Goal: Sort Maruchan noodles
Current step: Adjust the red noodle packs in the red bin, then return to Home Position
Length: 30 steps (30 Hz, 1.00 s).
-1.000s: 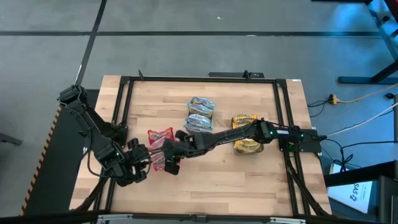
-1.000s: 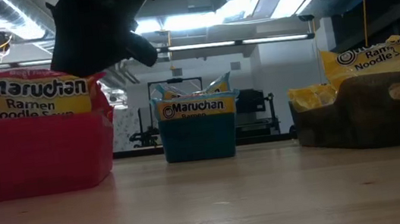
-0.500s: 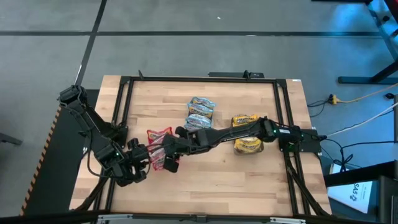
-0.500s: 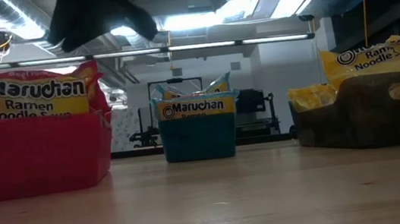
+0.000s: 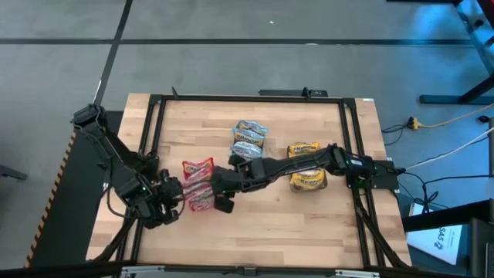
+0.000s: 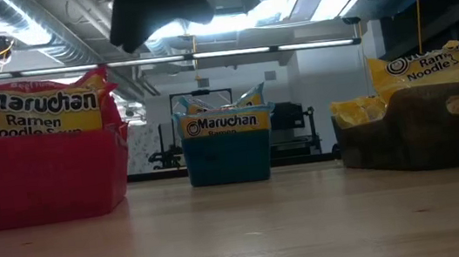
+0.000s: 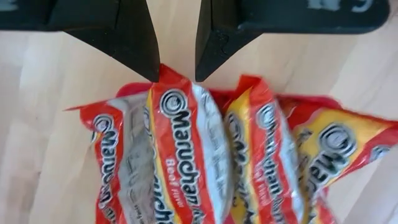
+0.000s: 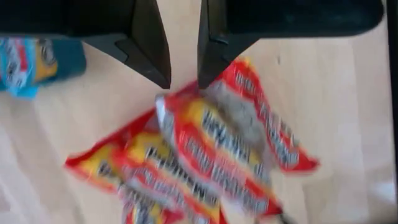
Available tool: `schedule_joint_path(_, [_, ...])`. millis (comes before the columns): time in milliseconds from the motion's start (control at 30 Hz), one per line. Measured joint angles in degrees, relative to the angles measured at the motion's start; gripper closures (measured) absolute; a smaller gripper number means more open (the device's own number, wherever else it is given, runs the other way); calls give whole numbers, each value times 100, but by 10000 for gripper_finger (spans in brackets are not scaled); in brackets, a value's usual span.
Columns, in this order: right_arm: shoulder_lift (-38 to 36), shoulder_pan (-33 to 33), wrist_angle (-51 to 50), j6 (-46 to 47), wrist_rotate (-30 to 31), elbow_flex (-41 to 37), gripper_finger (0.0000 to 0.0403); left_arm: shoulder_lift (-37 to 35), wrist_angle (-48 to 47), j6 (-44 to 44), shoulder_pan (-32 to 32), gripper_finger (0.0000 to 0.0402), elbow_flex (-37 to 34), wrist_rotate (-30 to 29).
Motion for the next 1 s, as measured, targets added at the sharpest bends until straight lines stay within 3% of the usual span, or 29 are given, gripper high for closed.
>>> schedule_joint_path(133, [0,38,-238,150,-174,0,325,-385,-122,-109,-57,306,0,-90])
schedule_joint_path(333, [-187,19,-568,266,-203,-1,325,-1023,-151,-53,-405,306,0,-950])
schedule_joint_path(667, [-962,22,-1892,434,560,4,325,-1327,-340,34,-884,306,0,-1690])
schedule_joint_path(1000, [-1410,22,-3035,126,903,4,325,-2160,-475,780,-407,306,0,-2792])
